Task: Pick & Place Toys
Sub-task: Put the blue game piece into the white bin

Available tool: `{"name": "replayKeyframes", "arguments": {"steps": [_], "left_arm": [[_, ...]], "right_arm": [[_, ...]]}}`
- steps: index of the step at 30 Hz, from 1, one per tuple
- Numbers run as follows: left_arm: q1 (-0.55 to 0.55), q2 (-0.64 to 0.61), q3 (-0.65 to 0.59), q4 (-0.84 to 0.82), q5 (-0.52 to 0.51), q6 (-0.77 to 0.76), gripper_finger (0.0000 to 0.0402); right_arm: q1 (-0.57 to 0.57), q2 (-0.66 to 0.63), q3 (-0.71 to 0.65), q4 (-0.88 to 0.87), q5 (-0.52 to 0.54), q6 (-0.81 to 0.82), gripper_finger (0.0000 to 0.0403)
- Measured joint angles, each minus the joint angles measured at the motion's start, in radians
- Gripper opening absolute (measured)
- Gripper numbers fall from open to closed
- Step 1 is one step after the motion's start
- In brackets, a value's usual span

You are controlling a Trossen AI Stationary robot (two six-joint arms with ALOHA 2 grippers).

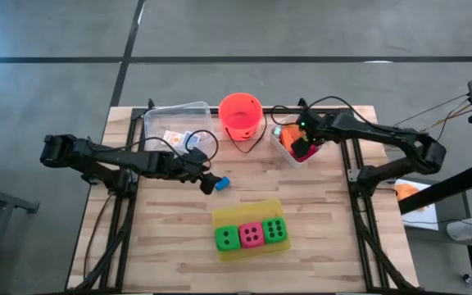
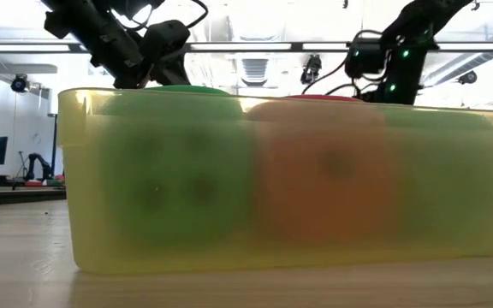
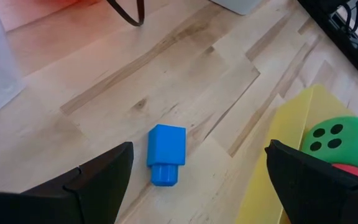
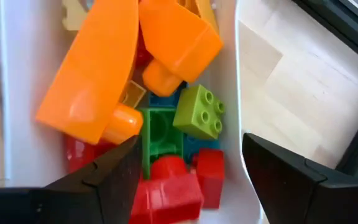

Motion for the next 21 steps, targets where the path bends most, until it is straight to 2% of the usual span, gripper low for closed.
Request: {"name": "replayKeyframes", "arguments": {"steps": [4, 9, 16, 21], "left_arm": [[0.000, 0.000, 0.000, -0.015, 0.003, 0.015, 0.0355], [0.001, 0.015, 0.000, -0.059, -0.004, 0.024, 0.0355], [0.001, 0.111, 0.007, -0.071, 0.004, 0.053, 0.0355], [0.003, 0.186, 0.047, -0.068, -0.016, 0.108, 0.0355]], "right_arm": [[0.035, -0.052, 0.000, -0.037, -0.001, 0.031, 0.0272], [0.126, -0.072, 0.000, 0.003, -0.031, 0.073, 0.0272], [0.265, -0.056, 0.000, 0.113, -0.031, 0.079, 0.0272], [0.328, -0.054, 0.000, 0.164, 0.011, 0.092, 0.0272]]}}
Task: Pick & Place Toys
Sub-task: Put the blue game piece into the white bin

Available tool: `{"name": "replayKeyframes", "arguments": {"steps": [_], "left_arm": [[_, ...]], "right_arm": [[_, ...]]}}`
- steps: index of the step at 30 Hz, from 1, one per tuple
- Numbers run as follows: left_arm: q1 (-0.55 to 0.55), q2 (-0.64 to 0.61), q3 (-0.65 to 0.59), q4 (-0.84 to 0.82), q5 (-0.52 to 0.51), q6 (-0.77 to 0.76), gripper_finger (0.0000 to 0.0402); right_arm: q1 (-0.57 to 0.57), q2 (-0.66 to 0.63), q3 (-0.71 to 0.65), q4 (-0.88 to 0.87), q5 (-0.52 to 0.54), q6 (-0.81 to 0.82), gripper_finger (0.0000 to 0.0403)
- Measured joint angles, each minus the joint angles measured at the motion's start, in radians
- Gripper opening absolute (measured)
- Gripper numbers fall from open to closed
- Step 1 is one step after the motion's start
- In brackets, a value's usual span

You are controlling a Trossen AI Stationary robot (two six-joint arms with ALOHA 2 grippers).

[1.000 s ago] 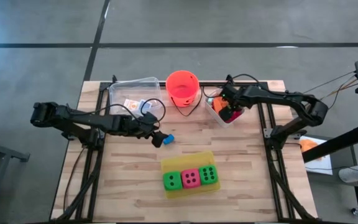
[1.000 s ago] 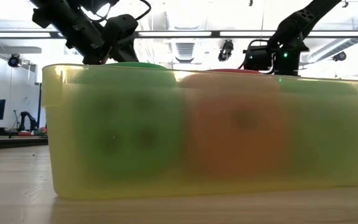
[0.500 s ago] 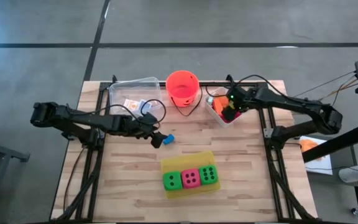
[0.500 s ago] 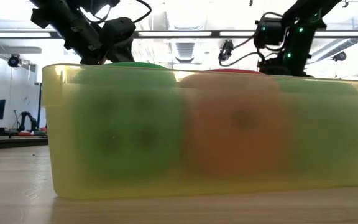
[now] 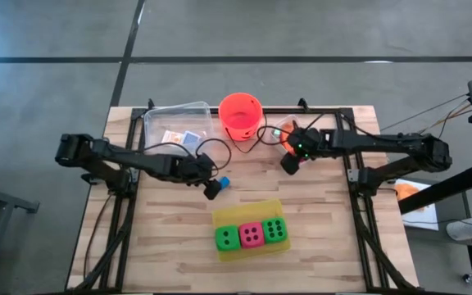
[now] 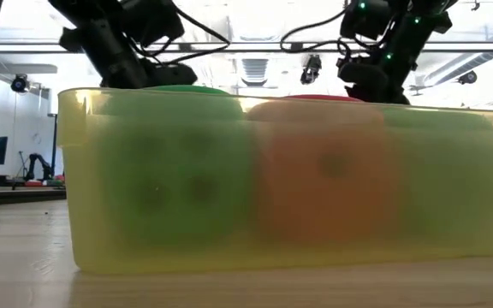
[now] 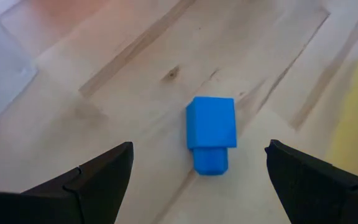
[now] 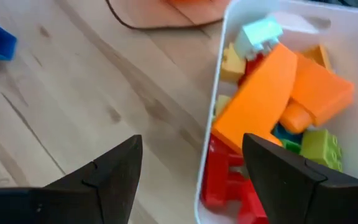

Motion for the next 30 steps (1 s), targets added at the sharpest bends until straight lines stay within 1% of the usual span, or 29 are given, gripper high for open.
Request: {"name": "replayKeyframes", "arguments": {"steps": [7, 12, 19, 22, 25, 30], "left_arm": [[0.003, 0.138, 0.074, -0.006, -0.014, 0.062, 0.0355], [0.003, 0.216, 0.110, -0.018, -0.010, 0.085, 0.0354], [0.008, 0.246, 0.117, -0.031, -0.010, 0.087, 0.0348], [0.008, 0.252, 0.117, -0.030, -0.010, 0.097, 0.0329], [0.008, 0.252, 0.117, -0.027, -0.002, 0.118, 0.0299], [0.008, 0.252, 0.117, -0.026, 0.011, 0.119, 0.0251]], "right_arm": [[0.061, 0.000, -0.004, 0.058, 0.007, 0.021, 0.0272], [0.101, 0.000, -0.005, 0.069, 0.054, 0.021, 0.0272], [0.123, 0.000, -0.014, 0.097, 0.060, 0.016, 0.0272], [0.125, 0.000, -0.026, 0.120, 0.065, 0.003, 0.0272], [0.125, 0.000, -0.051, 0.154, 0.064, -0.002, 0.0272], [0.125, 0.000, -0.067, 0.158, 0.064, -0.013, 0.0272]]}}
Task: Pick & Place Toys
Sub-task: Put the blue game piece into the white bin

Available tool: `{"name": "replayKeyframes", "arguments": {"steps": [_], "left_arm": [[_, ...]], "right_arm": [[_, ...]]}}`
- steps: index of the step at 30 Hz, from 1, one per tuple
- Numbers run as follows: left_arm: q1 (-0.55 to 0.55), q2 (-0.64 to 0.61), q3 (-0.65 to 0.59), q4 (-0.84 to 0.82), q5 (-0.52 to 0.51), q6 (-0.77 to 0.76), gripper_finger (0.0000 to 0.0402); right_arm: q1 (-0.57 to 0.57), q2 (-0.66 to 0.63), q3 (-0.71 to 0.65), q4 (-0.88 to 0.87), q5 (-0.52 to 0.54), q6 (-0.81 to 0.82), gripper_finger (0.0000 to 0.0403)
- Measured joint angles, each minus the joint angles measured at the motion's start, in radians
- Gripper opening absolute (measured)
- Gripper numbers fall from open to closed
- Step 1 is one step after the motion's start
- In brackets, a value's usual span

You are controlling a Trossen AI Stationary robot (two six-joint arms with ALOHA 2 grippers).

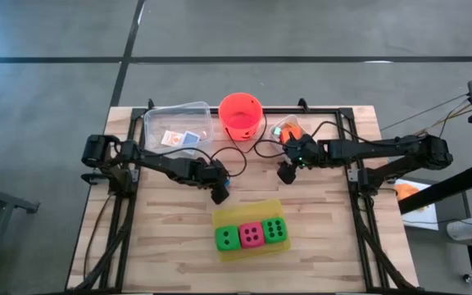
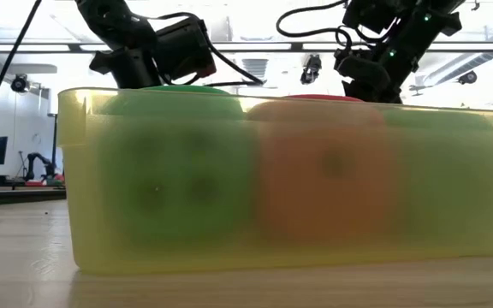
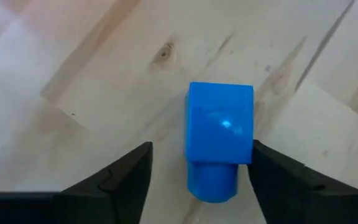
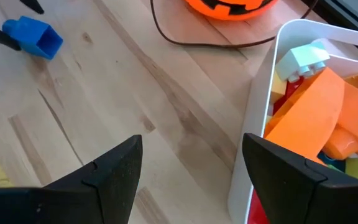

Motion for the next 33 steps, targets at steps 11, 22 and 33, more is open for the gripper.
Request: {"name": "replayKeyframes", "arguments": {"steps": [11, 22, 33], "left_arm": [[0.000, 0.000, -0.001, 0.002, 0.065, 0.013, 0.0116], [0.000, -0.007, 0.006, 0.022, 0.083, 0.015, 0.0009], [0.001, -0.038, 0.000, 0.008, 0.155, -0.017, 0.0047]], "right_arm": [[0.000, 0.000, 0.000, 0.001, -0.007, -0.005, 0.0272], [0.000, 0.000, 0.000, 0.000, -0.008, -0.005, 0.0272], [0.000, 0.000, 0.000, -0.001, -0.010, -0.006, 0.0272]]}}
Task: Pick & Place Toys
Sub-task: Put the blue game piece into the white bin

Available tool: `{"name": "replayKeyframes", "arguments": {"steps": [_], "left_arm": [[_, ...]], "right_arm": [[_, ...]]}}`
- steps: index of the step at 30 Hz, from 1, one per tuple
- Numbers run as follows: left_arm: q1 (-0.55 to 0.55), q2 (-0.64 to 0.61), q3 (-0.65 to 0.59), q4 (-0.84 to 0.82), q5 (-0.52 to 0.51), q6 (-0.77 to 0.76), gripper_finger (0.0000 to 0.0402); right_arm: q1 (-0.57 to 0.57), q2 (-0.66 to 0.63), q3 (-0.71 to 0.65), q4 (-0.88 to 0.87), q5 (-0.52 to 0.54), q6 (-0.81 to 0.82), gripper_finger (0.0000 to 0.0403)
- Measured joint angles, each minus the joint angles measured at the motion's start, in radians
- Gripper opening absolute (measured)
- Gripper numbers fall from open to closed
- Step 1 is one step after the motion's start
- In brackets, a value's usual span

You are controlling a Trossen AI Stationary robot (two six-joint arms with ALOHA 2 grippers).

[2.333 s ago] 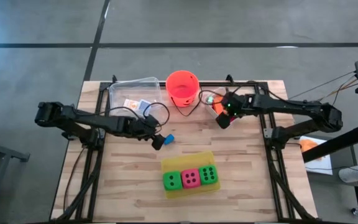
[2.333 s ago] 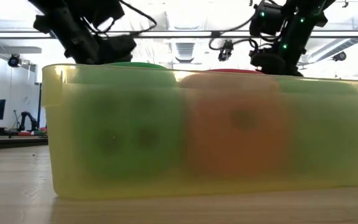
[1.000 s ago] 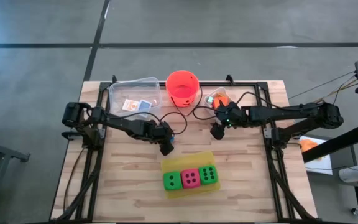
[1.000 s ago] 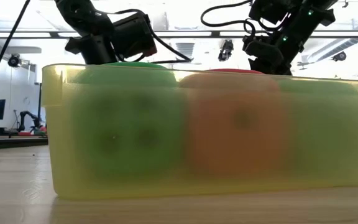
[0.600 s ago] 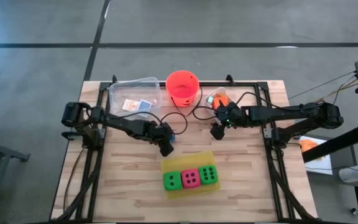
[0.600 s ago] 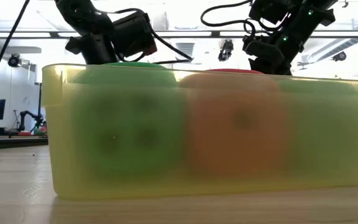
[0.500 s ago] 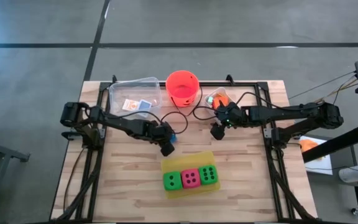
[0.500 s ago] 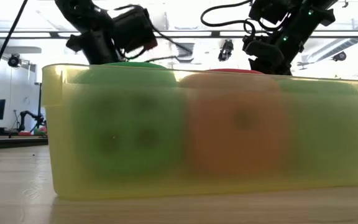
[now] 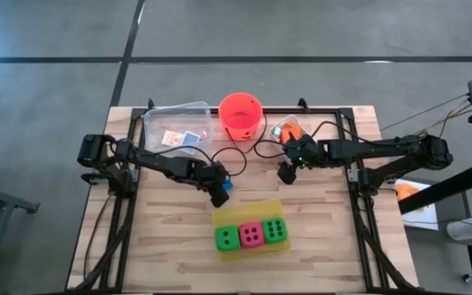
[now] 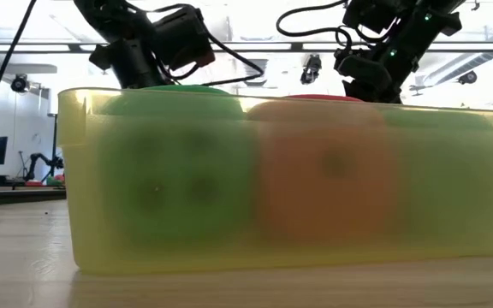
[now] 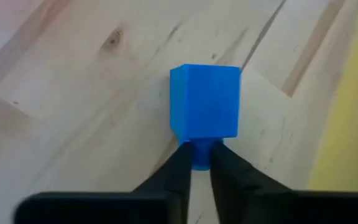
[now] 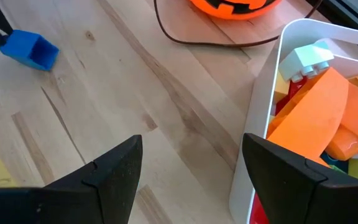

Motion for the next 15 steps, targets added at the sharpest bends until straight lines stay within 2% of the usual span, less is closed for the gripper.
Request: {"name": "replayKeyframes", "arguments": {"steps": [7, 15], "left_arm": [[0.001, 0.000, -0.001, -0.006, 0.042, 0.008, 0.0152], [0.004, -0.001, -0.001, -0.013, 0.024, 0.007, 0.0262]], "right_arm": [[0.000, 0.000, 0.000, 0.000, 0.000, 0.001, 0.0272], [0.000, 0.000, -0.001, -0.001, 0.000, 0.002, 0.0272]]}}
